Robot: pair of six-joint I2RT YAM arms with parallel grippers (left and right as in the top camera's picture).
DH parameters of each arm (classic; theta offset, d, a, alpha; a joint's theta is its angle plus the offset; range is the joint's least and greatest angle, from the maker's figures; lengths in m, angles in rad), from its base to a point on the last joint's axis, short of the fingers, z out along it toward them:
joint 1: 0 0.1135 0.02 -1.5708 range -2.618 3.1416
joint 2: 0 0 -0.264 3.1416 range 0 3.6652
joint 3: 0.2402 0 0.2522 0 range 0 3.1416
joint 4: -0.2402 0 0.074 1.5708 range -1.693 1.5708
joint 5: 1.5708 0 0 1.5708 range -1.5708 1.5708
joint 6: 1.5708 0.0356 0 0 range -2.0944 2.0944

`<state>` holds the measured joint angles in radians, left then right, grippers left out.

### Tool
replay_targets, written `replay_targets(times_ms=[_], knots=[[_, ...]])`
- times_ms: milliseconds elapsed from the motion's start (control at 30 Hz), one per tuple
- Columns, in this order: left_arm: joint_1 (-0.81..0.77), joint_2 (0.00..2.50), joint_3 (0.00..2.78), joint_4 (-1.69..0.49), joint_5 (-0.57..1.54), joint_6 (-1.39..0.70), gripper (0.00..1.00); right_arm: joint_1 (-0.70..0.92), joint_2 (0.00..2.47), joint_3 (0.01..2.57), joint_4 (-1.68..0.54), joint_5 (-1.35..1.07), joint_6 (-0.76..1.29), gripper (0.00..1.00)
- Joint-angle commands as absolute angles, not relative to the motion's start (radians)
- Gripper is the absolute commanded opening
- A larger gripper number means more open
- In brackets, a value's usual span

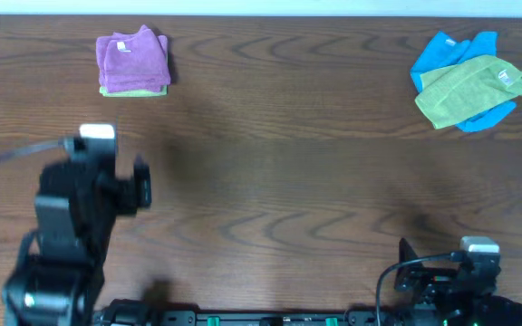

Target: Fold the cloth

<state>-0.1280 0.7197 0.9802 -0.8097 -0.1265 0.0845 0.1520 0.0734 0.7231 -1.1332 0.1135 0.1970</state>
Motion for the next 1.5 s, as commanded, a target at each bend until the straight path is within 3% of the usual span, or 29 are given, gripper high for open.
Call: replay_targets(times_ms=[0, 200, 433, 733, 1467], knots=[[-0.116, 0.616, 0.794, -0.812, -0.022, 0.101, 0.95, 0.143, 0.07, 0.722, -1.134, 0.124, 0.186, 0.99], [-0.075, 0.38, 0.448, -0.674, 0.045, 0.069, 0.95, 0.143, 0.07, 0.722, -1.134, 0.124, 0.186, 0.99], [-0.04, 0.186, 0.289, -0.697, 0.105, 0.067, 0.95, 0.143, 0.07, 0.722, -1.134, 0.124, 0.186, 0.99], [0.041, 0.008, 0.243, -0.897, 0.109, 0.064, 0.95, 0.143, 0.07, 0.721, -1.134, 0.124, 0.186, 0.99], [0.044, 0.004, 0.242, -0.896, 0.094, 0.071, 0.95, 0.143, 0.07, 0.722, -1.134, 0.124, 0.186, 0.99]])
